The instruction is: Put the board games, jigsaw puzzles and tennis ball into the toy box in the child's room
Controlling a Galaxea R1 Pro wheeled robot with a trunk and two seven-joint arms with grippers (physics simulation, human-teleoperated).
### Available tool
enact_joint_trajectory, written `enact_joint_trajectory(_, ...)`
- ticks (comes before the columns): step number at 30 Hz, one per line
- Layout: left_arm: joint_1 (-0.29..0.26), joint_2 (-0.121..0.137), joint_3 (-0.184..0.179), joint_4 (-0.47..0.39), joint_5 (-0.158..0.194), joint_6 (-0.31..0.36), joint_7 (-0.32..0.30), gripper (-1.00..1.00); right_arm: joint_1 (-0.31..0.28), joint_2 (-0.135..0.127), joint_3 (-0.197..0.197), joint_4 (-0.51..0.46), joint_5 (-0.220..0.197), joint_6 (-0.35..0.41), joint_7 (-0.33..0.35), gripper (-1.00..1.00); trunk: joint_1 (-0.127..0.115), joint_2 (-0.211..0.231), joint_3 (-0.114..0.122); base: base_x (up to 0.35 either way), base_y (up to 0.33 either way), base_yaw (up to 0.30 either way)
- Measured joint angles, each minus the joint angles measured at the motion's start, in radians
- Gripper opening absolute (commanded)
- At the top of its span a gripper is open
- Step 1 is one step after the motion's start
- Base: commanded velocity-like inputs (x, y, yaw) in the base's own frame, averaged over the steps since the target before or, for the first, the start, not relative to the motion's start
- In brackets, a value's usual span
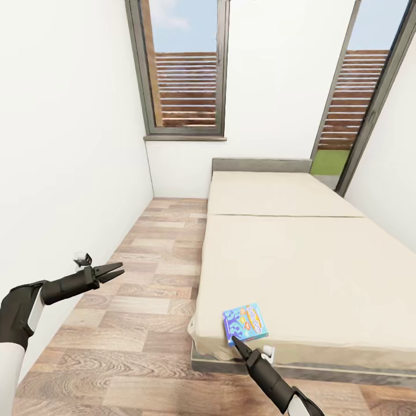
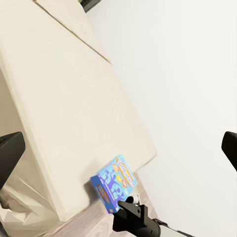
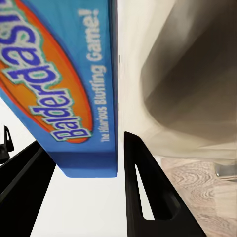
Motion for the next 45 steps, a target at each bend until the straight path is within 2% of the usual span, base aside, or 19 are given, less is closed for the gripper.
enact_joint_trajectory(45, 0.0, 0.0, 0.0, 0.0, 0.0, 0.002, 0.004, 1.0, 0.0, 0.001, 0.002, 0.0, 0.0, -0.012, 0.008, -1.0, -0.173, 0.315, 0.141, 0.0, 0.0, 0.0)
